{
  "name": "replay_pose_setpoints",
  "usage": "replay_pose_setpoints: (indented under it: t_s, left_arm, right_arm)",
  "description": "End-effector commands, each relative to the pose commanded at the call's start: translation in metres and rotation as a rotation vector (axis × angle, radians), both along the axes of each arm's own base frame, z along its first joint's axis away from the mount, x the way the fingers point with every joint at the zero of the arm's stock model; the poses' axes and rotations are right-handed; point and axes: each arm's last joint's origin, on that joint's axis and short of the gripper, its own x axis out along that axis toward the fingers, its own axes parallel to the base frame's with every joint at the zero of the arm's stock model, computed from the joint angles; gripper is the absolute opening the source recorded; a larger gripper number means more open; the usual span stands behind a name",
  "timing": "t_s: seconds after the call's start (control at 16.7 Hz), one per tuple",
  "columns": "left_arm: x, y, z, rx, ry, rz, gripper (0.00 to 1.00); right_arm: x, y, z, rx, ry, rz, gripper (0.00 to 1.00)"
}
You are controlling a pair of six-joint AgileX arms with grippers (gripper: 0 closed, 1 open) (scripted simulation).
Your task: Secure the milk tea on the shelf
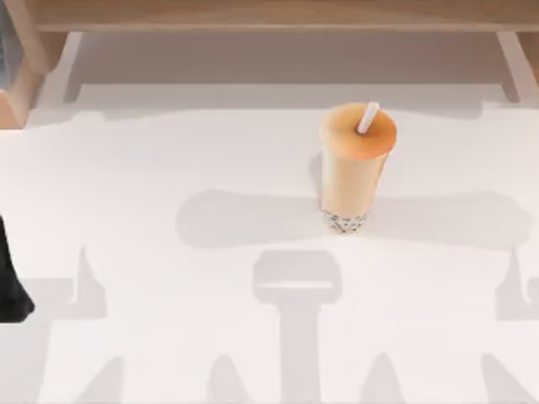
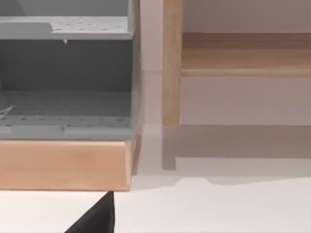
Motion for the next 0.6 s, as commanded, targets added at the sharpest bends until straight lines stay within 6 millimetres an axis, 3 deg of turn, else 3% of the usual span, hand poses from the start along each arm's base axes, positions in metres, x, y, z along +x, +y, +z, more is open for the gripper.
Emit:
replay_pose_setpoints:
  t_s: [0.3,0.6]
  left_arm:
    - [0.0,0.0,0.0,0.0,0.0,0.0,1.0]
    - [0.0,0.0,0.0,0.0,0.0,0.0,1.0]
  right_arm:
    - [0.003,0.002,0.005,0.0,0.001,-0.001,1.0]
    - [0.021,0.015,0.024,-0.001,0.005,-0.005,1.0]
